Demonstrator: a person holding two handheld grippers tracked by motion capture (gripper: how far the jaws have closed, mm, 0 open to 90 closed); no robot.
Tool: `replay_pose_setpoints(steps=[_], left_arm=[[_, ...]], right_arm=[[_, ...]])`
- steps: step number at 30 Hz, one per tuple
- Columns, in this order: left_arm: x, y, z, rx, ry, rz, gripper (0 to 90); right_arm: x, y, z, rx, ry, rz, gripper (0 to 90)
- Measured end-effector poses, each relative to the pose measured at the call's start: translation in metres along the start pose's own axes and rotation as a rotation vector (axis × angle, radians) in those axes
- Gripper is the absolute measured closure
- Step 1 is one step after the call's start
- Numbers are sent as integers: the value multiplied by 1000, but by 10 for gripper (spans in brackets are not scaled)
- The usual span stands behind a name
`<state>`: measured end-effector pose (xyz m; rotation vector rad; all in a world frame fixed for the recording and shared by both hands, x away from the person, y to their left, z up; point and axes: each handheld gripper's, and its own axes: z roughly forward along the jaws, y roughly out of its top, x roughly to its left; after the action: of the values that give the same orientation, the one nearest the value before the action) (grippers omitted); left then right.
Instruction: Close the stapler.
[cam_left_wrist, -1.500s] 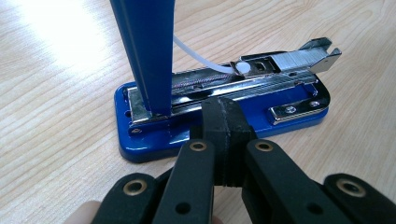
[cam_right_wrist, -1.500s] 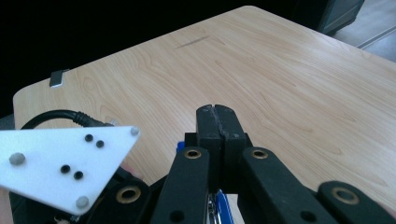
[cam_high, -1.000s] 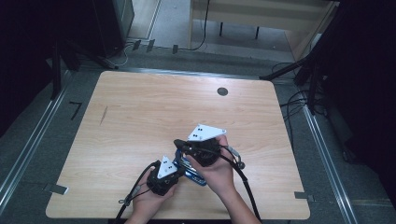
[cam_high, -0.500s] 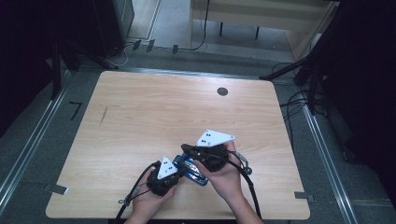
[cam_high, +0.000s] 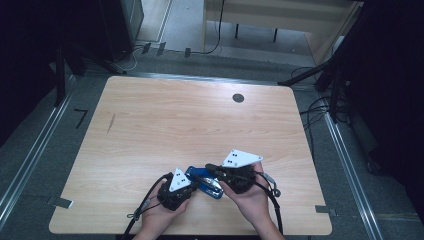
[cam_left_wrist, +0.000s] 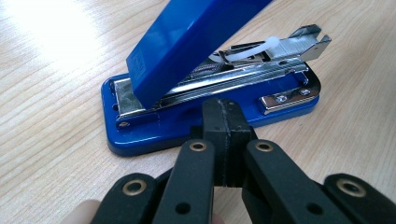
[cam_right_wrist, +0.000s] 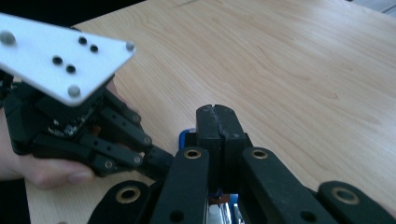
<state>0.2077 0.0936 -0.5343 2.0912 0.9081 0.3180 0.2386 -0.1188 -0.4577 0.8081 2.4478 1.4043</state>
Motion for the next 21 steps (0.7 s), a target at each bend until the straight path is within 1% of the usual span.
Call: replay_pose_setpoints(steps=[3, 8, 10, 14, 17, 21], left_arm=[[0, 0, 0, -3, 1, 3, 900], [-2, 0, 0, -3, 1, 16, 900], [-2, 1, 0, -3, 4, 20, 900], [-4, 1, 1, -5, 11, 28, 900], [-7, 0, 1, -12, 30, 42, 900], [-8, 1, 1, -12, 28, 41, 900]], right_arm=[[-1, -5, -1, 7, -3, 1, 900], [-3, -19, -6, 13, -1, 20, 900], [-4, -20, -7, 15, -2, 18, 900], [-5, -27, -11, 16, 0, 31, 900], [-5, -33, -12, 22, -9, 32, 900], [-5, -44, -13, 32, -21, 48, 900]])
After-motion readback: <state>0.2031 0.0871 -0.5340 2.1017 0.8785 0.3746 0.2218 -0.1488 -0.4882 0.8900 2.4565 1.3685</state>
